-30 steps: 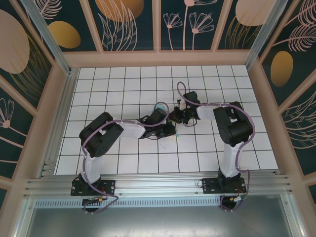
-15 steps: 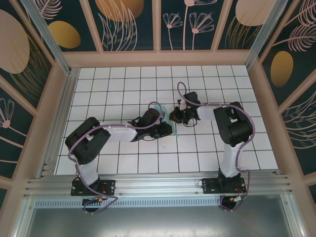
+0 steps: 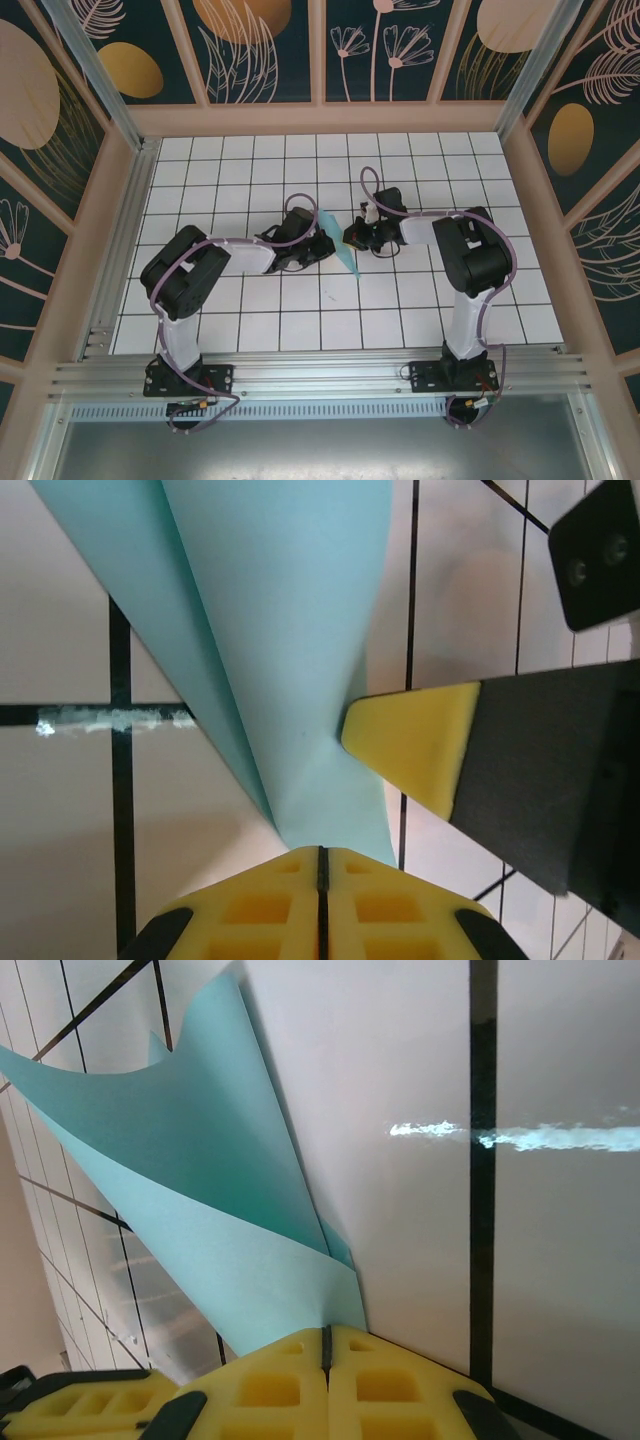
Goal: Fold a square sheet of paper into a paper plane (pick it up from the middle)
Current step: Fold the wing for the fifth time at the center of the table.
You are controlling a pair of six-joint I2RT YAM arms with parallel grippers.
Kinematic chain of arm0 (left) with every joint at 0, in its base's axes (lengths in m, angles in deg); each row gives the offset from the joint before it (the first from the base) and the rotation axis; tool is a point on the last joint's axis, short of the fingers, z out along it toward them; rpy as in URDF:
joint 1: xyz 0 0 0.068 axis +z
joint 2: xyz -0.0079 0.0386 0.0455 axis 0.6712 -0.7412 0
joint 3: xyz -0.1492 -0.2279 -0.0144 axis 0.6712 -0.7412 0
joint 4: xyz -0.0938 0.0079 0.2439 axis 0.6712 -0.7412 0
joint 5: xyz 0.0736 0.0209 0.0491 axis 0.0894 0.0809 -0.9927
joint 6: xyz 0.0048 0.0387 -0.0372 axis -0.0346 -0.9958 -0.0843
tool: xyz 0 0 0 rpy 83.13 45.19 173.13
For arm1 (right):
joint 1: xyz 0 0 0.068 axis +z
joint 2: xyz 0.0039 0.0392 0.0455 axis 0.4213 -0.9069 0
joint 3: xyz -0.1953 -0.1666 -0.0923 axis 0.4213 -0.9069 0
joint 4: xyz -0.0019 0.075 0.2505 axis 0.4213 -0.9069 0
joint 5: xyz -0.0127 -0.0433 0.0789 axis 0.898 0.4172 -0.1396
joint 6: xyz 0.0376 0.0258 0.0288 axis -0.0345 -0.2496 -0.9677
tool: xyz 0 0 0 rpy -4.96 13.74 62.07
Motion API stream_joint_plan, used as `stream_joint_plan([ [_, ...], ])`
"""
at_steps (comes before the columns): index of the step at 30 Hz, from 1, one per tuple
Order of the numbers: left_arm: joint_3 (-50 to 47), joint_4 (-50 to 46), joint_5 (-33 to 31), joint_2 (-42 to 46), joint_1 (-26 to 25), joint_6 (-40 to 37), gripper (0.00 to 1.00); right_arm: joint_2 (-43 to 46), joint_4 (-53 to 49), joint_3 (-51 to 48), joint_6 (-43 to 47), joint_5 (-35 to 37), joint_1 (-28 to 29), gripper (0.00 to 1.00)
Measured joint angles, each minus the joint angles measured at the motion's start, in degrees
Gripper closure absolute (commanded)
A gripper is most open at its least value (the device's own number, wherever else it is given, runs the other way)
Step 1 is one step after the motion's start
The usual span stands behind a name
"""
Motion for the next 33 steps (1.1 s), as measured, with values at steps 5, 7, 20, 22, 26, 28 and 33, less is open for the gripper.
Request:
stream_joint_plan([
  [5,2.71,0.04,-0.70,-1.70,0.00,-0.50,0.90,0.07,0.46,-0.26,0.00,-0.13,0.00,1.00],
  [7,3.72,-0.24,-1.16,-2.19,0.00,-0.83,0.92,0.11,0.57,-0.33,0.00,-0.15,0.00,1.00],
  [20,12.24,-11.80,-5.16,-7.17,-0.11,-2.54,0.95,4.31,-1.57,-4.22,1.57,-0.02,-0.22,0.89],
  [22,14.01,-13.60,-5.44,-7.91,-0.11,-3.87,0.95,7.13,-3.10,-6.58,2.82,-0.07,-0.22,0.87],
  [26,16.41,-15.74,-5.75,-9.01,-0.11,-6.75,0.95,12.63,-5.07,-10.03,5.01,-0.31,0.61,0.89],
  [28,17.05,-16.52,-5.75,-9.22,-0.11,-7.91,0.95,14.38,-5.29,-10.86,5.95,-0.79,1.84,0.92],
  [33,17.97,-17.88,-5.73,-9.53,-0.11,-9.31,0.95,14.73,-5.49,-10.93,6.29,-1.18,4.09,0.90],
])
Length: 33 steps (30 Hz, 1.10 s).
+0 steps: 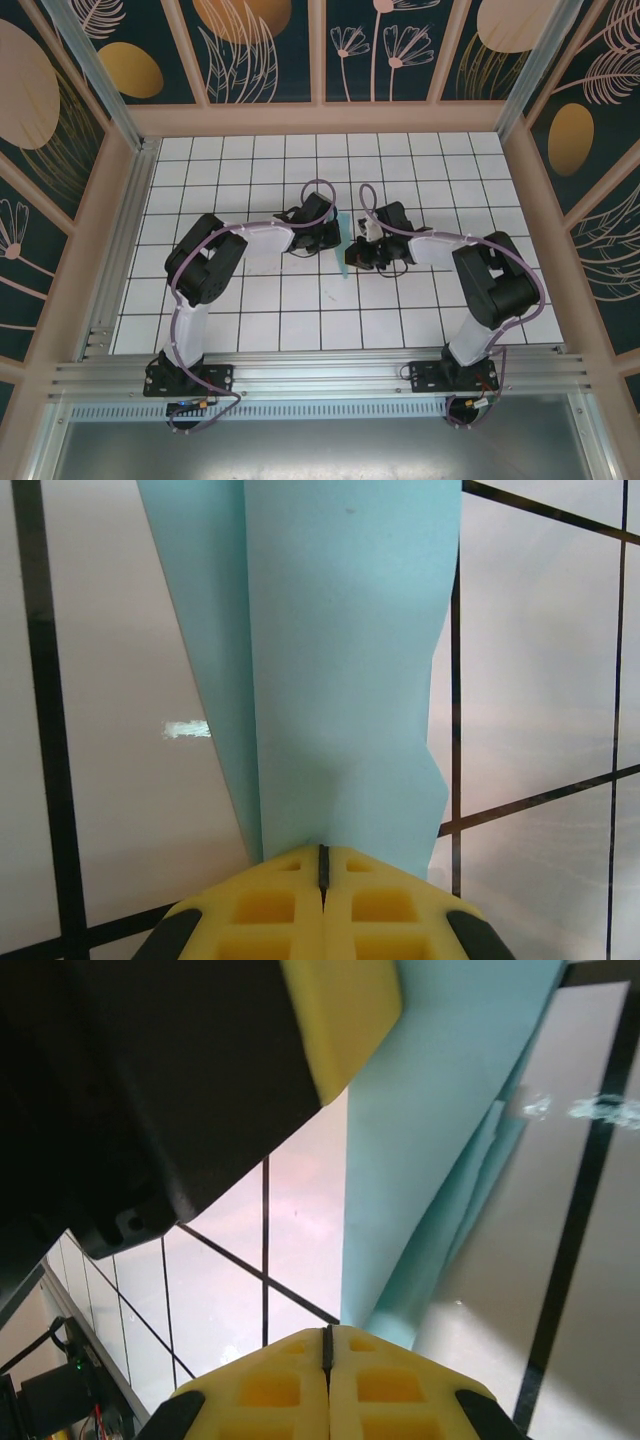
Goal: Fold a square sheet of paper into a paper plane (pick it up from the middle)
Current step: Fold the wing for the fifth time at the center of the table.
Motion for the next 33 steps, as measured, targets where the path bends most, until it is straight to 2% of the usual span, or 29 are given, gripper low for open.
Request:
stream_joint_plan([
  [7,0.59,-0.79,0.00,-0.24,0.00,-0.63,0.95,-0.11,-0.61,0.00,0.00,1.09,0.87,0.81],
  [23,1.31,-1.57,0.02,-0.57,0.00,-0.61,0.95,-1.99,-1.05,-0.11,-0.02,2.38,2.23,0.74],
  [27,1.31,-1.57,0.02,-0.59,0.00,-0.61,0.95,-1.99,-1.01,-0.11,-0.20,2.45,2.25,0.74],
  [33,1.31,-1.57,0.02,-0.61,0.00,-0.61,0.95,-3.37,-0.87,-0.11,-1.09,2.64,2.25,0.85],
])
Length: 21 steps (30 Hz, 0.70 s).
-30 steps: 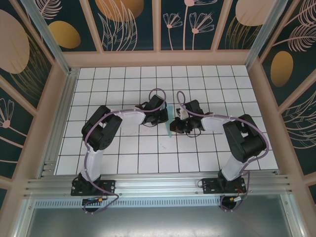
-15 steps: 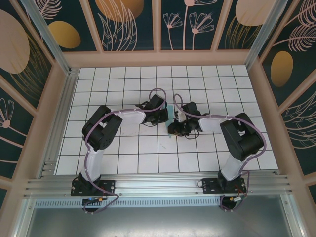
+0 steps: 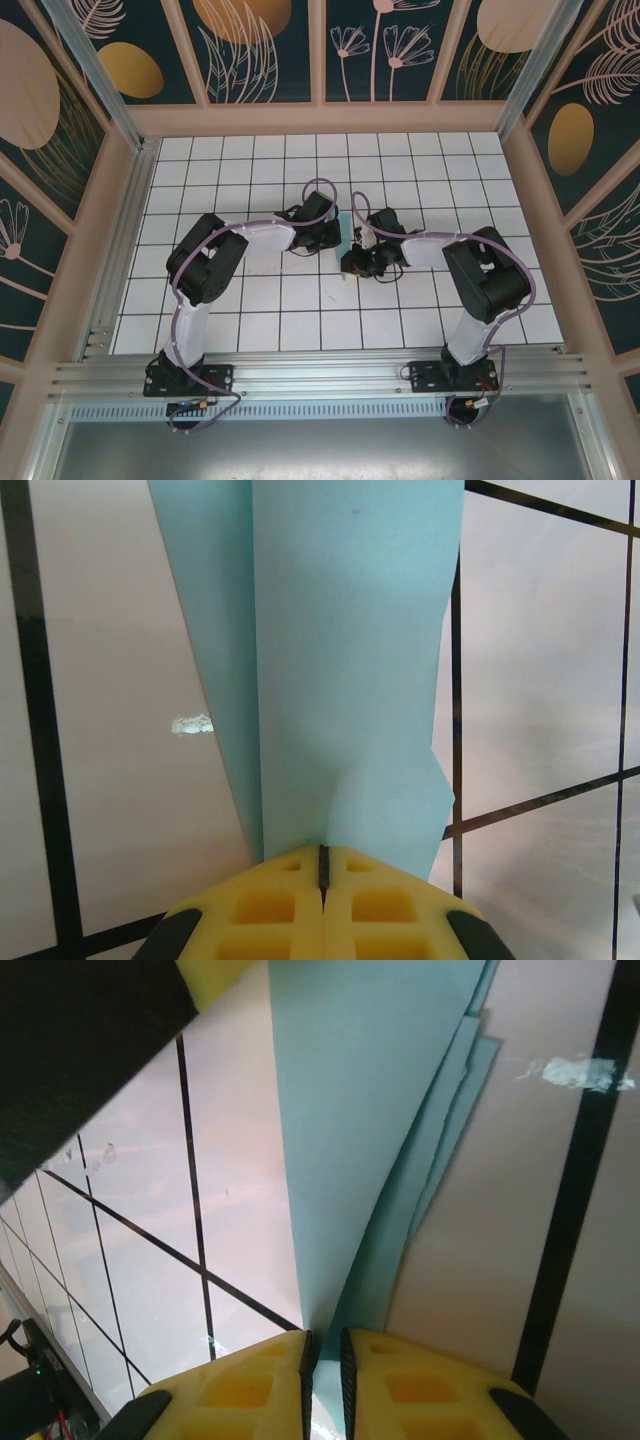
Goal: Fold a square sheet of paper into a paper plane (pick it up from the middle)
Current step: Fold the wing for the fifth time at the center of the table.
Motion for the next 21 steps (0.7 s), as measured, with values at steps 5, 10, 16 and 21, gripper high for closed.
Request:
stream_joint_plan([
  [5,0.00,0.00,0.00,0.00,0.00,0.00,0.95,-0.44,0.07,0.04,-0.76,0.20,0.00,0.91],
  [10,0.11,-0.04,-0.02,-0.11,0.00,0.00,0.95,-0.59,0.02,0.20,-0.87,0.17,0.00,0.94],
  [16,0.37,-0.17,0.00,-0.28,0.00,0.00,0.95,1.57,0.92,-1.44,-0.83,0.20,-0.02,0.94],
  [21,0.61,-0.26,0.00,-0.48,0.00,-0.02,0.95,5.70,2.27,-1.81,-0.63,-1.27,0.04,0.94],
])
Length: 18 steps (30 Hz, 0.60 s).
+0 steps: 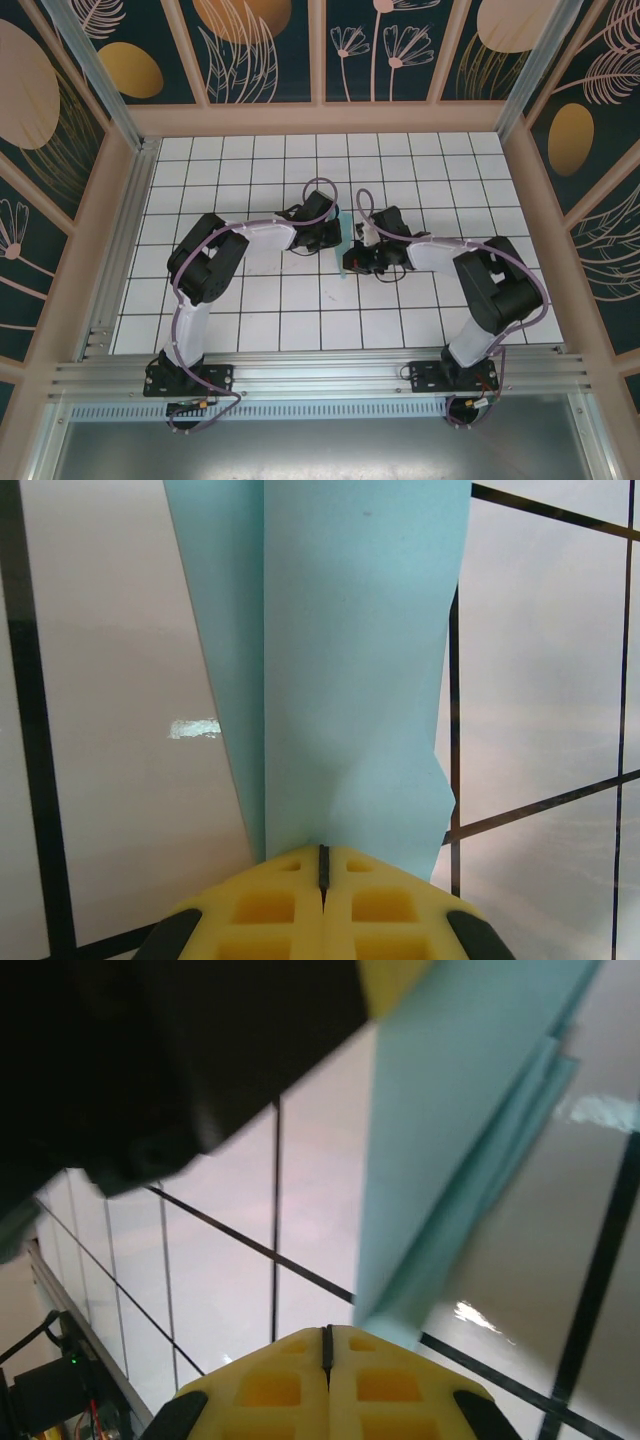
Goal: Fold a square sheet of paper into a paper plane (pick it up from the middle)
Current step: Fold the wing for the fifth time at the center of the table.
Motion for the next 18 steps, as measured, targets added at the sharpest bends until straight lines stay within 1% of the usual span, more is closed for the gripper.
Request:
stream_joint_plan([
  [3,0.09,0.02,0.00,-0.07,0.00,0.00,0.95,-0.74,0.68,0.94,0.00,-0.52,0.24,0.95],
  [11,0.11,0.00,-0.02,-0.07,0.00,0.02,0.95,-6.21,1.16,2.25,-0.22,-0.20,0.50,0.96],
  [18,0.13,0.00,-0.04,-0.11,0.00,0.04,0.95,-6.95,0.52,2.21,-0.11,1.09,0.50,0.96],
])
